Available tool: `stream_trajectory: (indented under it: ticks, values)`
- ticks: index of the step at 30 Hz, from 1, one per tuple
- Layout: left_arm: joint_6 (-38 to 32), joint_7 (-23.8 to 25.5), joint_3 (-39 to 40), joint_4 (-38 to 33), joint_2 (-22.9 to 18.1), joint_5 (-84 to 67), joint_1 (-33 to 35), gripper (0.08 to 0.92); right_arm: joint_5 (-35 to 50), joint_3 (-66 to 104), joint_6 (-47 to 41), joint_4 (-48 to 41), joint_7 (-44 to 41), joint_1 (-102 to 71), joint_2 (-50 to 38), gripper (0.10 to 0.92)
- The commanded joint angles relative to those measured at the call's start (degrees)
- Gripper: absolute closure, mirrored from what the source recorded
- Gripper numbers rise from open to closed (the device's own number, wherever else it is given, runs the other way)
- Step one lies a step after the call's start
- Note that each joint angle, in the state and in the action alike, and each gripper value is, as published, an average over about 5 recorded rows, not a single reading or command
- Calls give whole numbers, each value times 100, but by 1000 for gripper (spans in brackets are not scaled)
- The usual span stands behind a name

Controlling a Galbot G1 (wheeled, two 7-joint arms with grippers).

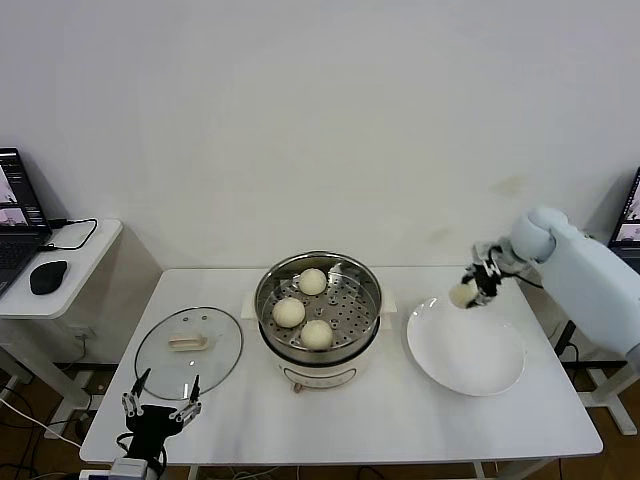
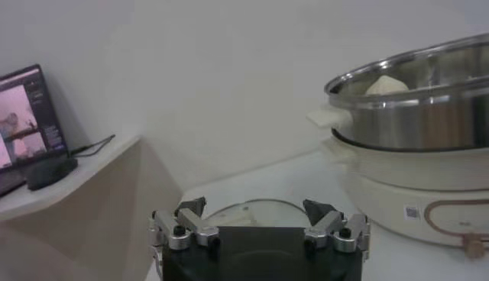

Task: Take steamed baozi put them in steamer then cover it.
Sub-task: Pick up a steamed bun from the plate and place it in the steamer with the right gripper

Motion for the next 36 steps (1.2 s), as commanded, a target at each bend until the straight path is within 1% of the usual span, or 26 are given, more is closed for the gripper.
stream_trajectory:
  ticks: [1, 7, 15, 22, 27, 31, 36]
  values:
    - [51, -29, -197, -230, 94, -86, -73, 177, 2409, -1826, -1002, 456, -106, 1762, 448, 465]
    - [40, -63, -240, -184, 153, -164, -196, 177, 3315, -2591, -1344, 376, 11, 2441, 889, 465]
    - [19, -75, -289, -41, 242, -272, -373, 177, 3929, -3305, -1634, 306, 186, 2931, 1551, 465]
    - [13, -70, -255, 55, 309, -297, -464, 177, 3983, -3577, -1695, -75, 277, 2860, 2184, 465]
    - [7, -69, -256, 34, 318, -376, -455, 177, 3828, -3800, -1694, -393, 319, 2683, 2579, 465]
    - [4, -64, -295, 11, 311, -457, -435, 177, 3656, -3906, -1675, -561, 328, 2538, 2754, 465]
    - [6, -57, -351, 20, 339, -529, -440, 177, 3477, -4062, -1705, -522, 350, 2383, 2796, 465]
